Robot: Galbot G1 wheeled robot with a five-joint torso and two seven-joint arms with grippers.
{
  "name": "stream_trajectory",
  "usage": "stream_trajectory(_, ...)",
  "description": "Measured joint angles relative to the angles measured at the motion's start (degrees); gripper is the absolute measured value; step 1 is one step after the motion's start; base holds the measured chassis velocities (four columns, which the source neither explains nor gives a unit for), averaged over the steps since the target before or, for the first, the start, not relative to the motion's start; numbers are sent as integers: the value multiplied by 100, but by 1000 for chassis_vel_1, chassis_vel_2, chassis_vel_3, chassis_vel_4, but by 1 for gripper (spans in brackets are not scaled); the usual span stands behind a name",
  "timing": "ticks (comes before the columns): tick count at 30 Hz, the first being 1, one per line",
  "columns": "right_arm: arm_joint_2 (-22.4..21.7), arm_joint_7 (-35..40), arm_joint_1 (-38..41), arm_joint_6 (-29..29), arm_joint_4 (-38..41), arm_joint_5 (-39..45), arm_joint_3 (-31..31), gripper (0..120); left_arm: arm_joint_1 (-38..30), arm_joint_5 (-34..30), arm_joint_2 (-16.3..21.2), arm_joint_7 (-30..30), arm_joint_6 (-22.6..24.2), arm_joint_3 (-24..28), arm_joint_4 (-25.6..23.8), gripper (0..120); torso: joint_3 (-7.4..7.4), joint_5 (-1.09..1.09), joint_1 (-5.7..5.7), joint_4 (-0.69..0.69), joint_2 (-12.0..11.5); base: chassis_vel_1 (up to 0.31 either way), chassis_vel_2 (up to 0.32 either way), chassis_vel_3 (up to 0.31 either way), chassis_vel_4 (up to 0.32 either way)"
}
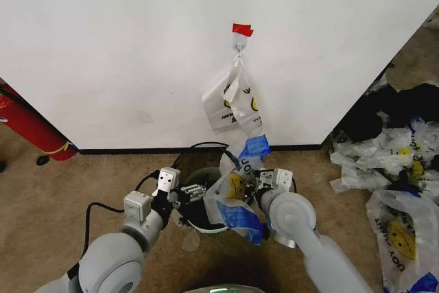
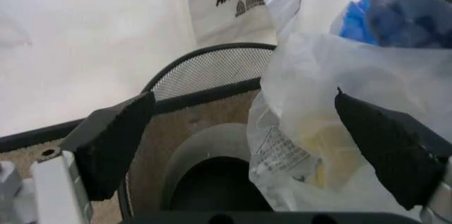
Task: Pick up the garbage bag from the wall and place it over the trash bin.
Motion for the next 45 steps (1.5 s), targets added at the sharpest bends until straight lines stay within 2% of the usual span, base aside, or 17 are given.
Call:
stream_trajectory(7,43,-103,-44,174,84,-51,65,0,-86,-265,122,-24,18,-121,-200,100,1,3,0,2,-1,0,0,0,0)
stream_trajectory(13,209,-196,-83,460,259,-202,139,0,-197,-825,349,-55,131,-238,-580,100,1,0,0,2,0,0,0,0,0)
stream_trajectory(16,274,-263,-151,614,373,-258,228,0,-352,-1336,553,-74,229,-314,-639,100,0,0,0,2,-1,0,0,0,0)
stream_trajectory(20,319,-370,-279,709,430,-475,374,0,-726,-2351,977,-60,407,-384,-647,100,0,0,0,2,0,0,0,0,0)
stream_trajectory(21,319,-370,-279,709,430,-475,374,0,-726,-2351,977,-60,407,-384,-647,100,0,0,0,2,0,0,0,0,0)
stream_trajectory(26,322,-401,-335,715,429,-645,396,0,-1421,-3415,1313,-88,602,-213,-647,100,0,-1,0,1,-1,0,0,0,0)
stream_trajectory(31,357,-402,-323,713,408,-698,370,0,-1790,-3550,1437,53,679,39,-646,100,-1,0,0,1,-1,0,0,0,0)
stream_trajectory(38,365,-400,-300,695,364,-721,319,0,-2033,-3586,1428,250,779,341,-641,100,-1,0,0,1,0,0,0,0,0)
stream_trajectory(41,357,-381,-259,682,331,-720,321,0,-2395,-3557,1357,327,818,817,-638,100,-1,0,0,1,-1,0,0,0,0)
stream_trajectory(45,347,-363,-261,670,328,-714,327,0,-2703,-3731,1276,370,838,1041,-637,100,-1,1,1,1,-1,0,0,0,0)
